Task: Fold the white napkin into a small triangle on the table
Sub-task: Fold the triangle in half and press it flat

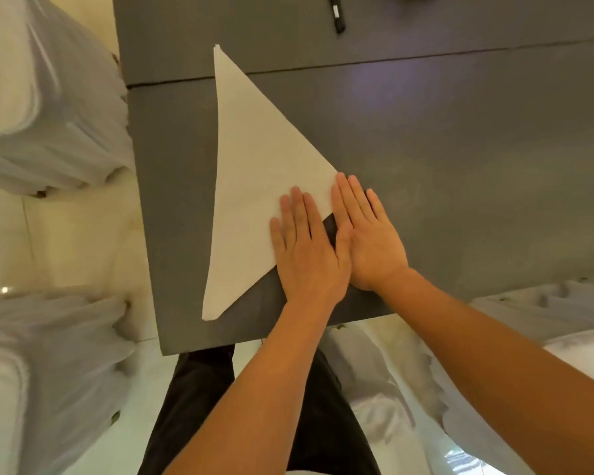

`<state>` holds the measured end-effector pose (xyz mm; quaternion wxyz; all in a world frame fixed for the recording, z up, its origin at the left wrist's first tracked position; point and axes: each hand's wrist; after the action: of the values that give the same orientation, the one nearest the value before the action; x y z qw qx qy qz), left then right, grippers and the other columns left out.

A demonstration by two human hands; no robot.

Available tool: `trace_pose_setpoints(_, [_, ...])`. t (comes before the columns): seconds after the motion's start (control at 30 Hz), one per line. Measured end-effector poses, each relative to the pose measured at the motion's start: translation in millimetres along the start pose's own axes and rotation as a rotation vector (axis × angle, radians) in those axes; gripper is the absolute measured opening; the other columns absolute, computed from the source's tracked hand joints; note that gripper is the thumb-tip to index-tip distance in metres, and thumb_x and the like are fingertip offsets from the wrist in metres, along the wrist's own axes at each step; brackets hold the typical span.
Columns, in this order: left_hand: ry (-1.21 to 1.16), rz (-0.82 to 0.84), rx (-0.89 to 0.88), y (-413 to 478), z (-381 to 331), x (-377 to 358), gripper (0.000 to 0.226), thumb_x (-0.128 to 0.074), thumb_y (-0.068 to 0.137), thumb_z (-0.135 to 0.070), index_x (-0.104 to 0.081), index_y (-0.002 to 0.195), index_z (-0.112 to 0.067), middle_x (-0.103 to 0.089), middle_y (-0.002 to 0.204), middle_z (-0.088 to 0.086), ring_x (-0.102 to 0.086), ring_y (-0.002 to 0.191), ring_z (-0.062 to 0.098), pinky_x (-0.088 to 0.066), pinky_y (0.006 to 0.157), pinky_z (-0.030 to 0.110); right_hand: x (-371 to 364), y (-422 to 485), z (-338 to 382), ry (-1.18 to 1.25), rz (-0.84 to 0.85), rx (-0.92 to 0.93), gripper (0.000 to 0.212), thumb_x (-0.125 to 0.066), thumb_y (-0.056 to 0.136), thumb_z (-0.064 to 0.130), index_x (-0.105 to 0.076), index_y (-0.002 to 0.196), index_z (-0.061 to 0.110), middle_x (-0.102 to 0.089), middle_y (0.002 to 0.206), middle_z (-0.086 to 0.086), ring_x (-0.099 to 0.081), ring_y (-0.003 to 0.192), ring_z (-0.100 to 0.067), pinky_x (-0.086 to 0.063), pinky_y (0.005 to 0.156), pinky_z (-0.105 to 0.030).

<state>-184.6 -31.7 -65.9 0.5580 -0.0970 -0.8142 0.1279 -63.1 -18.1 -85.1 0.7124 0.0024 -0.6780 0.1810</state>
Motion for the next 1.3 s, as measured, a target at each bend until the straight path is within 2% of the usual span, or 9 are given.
trace_pose_setpoints(0.17, [0.146,-0.073,-0.005,-44,82,-3,0.076,-0.013,0.103,-0.059,-0.003,0.160,-0.009,-0.004,0.169,0.014,-0.002,0.156,0.031,-0.008,0.126,0.050,2,1,4,0.052,-0.008,0.000,0.090,-0.021,0.097,0.069,0.005,0.157,0.007,0.005,0.167,-0.010,0.008,0.154,-0.023,-0.008,0.125,-0.046])
trace_pose_setpoints(0.43, [0.144,-0.047,0.113,-91,157,11,0.080,-0.014,0.101,-0.058,0.008,0.158,-0.007,0.005,0.168,0.015,0.004,0.156,0.030,-0.012,0.125,0.053,3,2,2,0.019,0.007,-0.010,0.085,-0.018,0.098,0.067,-0.003,0.158,0.008,0.001,0.167,-0.008,0.007,0.154,-0.022,-0.008,0.125,-0.045])
trace_pose_setpoints(0.57, [0.159,-0.015,0.070,-84,155,18,0.081,-0.011,0.100,-0.058,0.007,0.158,-0.005,0.005,0.168,0.017,0.004,0.156,0.031,-0.010,0.126,0.052,9,4,2,0.043,0.033,-0.007,0.083,-0.020,0.099,0.064,0.000,0.158,0.009,0.005,0.167,-0.008,0.010,0.153,-0.022,-0.003,0.125,-0.043])
trace_pose_setpoints(0.7, [0.164,-0.015,0.023,-62,128,18,0.081,-0.010,0.101,-0.058,0.006,0.158,-0.003,0.005,0.168,0.019,0.004,0.156,0.033,-0.009,0.126,0.051,22,-3,15,0.257,-0.081,-0.106,0.072,-0.037,0.102,0.039,-0.006,0.157,0.004,-0.004,0.167,-0.012,0.004,0.154,-0.025,-0.006,0.125,-0.046])
trace_pose_setpoints(0.77, [0.165,-0.029,-0.019,-46,111,16,0.080,-0.011,0.102,-0.057,0.004,0.158,-0.003,0.004,0.168,0.019,0.004,0.156,0.034,-0.007,0.126,0.050,28,-3,35,0.299,-0.191,-0.002,0.068,-0.041,0.101,0.032,-0.015,0.156,0.004,-0.016,0.165,-0.013,-0.004,0.154,-0.027,-0.007,0.125,-0.046])
trace_pose_setpoints(0.83, [0.166,-0.028,-0.075,-33,92,13,0.078,-0.017,0.102,-0.054,0.002,0.158,-0.004,0.002,0.168,0.019,0.003,0.155,0.034,-0.009,0.126,0.051,26,3,53,0.298,-0.151,0.155,0.063,-0.039,0.102,0.033,-0.020,0.156,0.008,-0.020,0.164,-0.012,-0.006,0.154,-0.028,-0.007,0.125,-0.047])
trace_pose_setpoints(0.93, [0.186,-0.011,-0.178,-26,79,9,0.072,-0.022,0.103,-0.051,-0.005,0.160,-0.010,-0.003,0.169,0.015,0.002,0.156,0.034,-0.011,0.126,0.051,20,22,43,0.194,0.025,0.113,0.060,-0.024,0.105,0.045,-0.012,0.159,0.022,-0.005,0.167,-0.005,0.005,0.154,-0.026,-0.003,0.124,-0.051])
trace_pose_setpoints(1.13, [0.209,0.061,-0.164,-66,114,17,0.071,-0.012,0.104,-0.052,-0.007,0.159,-0.008,-0.008,0.169,0.010,-0.004,0.156,0.025,-0.014,0.126,0.046,21,49,-13,0.088,0.047,-0.044,0.058,-0.011,0.103,0.056,0.002,0.156,0.039,0.007,0.168,0.001,0.013,0.153,-0.024,0.002,0.124,-0.048])
trace_pose_setpoints(1.3, [0.165,0.083,-0.222,-74,130,42,0.066,-0.021,0.103,-0.046,-0.033,0.152,-0.005,-0.034,0.159,0.012,-0.034,0.147,0.030,-0.032,0.116,0.049,30,57,-30,0.070,0.128,-0.124,0.064,-0.006,0.098,0.064,0.016,0.154,0.040,0.023,0.164,0.000,0.022,0.150,-0.027,0.007,0.123,-0.049])
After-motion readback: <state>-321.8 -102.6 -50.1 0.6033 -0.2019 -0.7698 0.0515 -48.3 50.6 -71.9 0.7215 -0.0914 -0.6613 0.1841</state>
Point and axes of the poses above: each hand's wrist, its own y-axis towards the middle knuckle, its own x-axis out of the back of the hand, z = x × y
